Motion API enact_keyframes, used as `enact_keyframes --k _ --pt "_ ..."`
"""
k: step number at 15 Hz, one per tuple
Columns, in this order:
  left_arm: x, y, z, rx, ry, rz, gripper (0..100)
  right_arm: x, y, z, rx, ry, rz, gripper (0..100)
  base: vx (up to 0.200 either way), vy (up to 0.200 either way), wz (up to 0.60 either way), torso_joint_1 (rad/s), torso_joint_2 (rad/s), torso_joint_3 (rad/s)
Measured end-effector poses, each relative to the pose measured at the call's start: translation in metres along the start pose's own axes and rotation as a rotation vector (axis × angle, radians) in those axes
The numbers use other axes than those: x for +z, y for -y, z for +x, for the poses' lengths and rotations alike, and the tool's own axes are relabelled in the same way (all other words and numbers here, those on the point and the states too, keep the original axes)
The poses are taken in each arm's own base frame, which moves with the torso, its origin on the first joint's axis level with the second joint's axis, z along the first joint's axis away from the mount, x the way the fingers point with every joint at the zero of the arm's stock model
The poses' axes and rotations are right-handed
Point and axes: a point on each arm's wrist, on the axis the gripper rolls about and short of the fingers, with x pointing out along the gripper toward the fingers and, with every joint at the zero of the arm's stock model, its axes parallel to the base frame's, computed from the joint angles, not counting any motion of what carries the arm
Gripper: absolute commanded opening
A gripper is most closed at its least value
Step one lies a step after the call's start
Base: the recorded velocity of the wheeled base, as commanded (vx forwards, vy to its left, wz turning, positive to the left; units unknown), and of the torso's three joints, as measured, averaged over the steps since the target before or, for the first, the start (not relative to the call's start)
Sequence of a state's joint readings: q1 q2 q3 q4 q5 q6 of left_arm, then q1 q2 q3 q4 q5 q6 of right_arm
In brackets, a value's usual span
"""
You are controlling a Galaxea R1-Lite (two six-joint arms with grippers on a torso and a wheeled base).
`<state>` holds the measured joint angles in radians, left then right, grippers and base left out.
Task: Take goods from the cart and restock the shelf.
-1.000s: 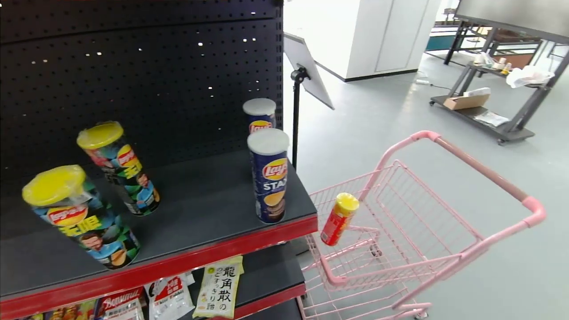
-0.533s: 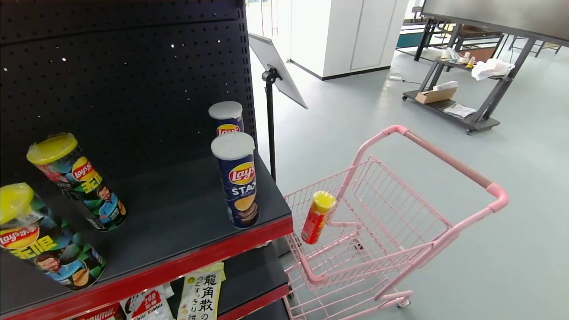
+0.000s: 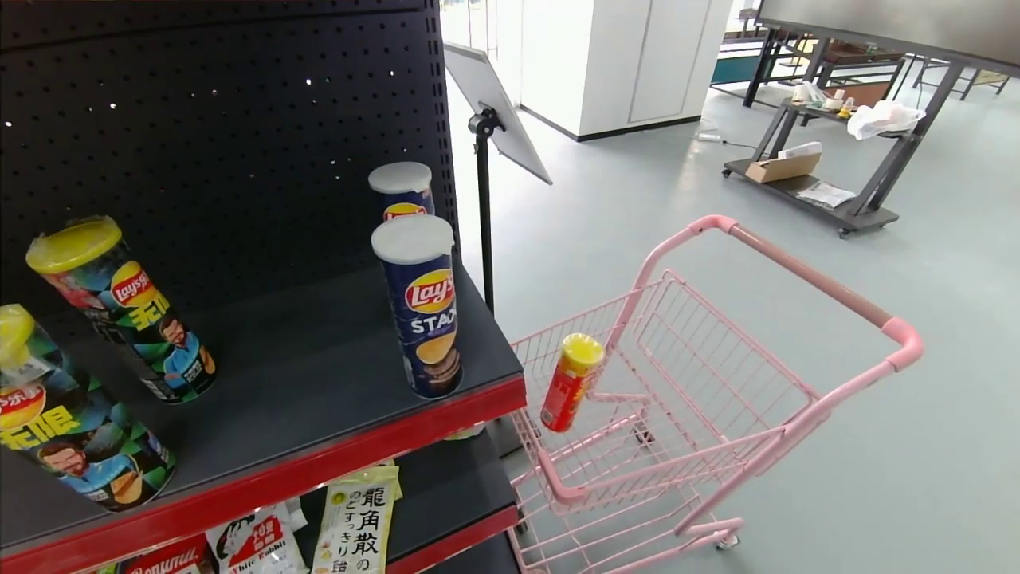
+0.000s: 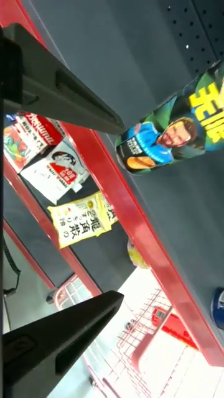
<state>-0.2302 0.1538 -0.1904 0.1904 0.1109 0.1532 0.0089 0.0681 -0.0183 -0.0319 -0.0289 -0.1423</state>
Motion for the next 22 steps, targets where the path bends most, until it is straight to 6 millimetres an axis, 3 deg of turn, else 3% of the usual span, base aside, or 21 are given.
enact_keyframes --k 15,22 --pt "-0.0028 0.0006 0.0013 -0.002 -0.012 0.000 100 0.0003 0.0001 0.0012 0.003 -0.014 0.004 100 0.000 0.000 0.00 -0.149 0.36 0.212" --pt "-0.0022 0.0006 0.0023 -0.004 -0.022 0.001 100 0.0008 0.0001 0.0036 0.008 -0.042 0.015 100 0.000 0.000 0.00 -0.195 0.54 0.336"
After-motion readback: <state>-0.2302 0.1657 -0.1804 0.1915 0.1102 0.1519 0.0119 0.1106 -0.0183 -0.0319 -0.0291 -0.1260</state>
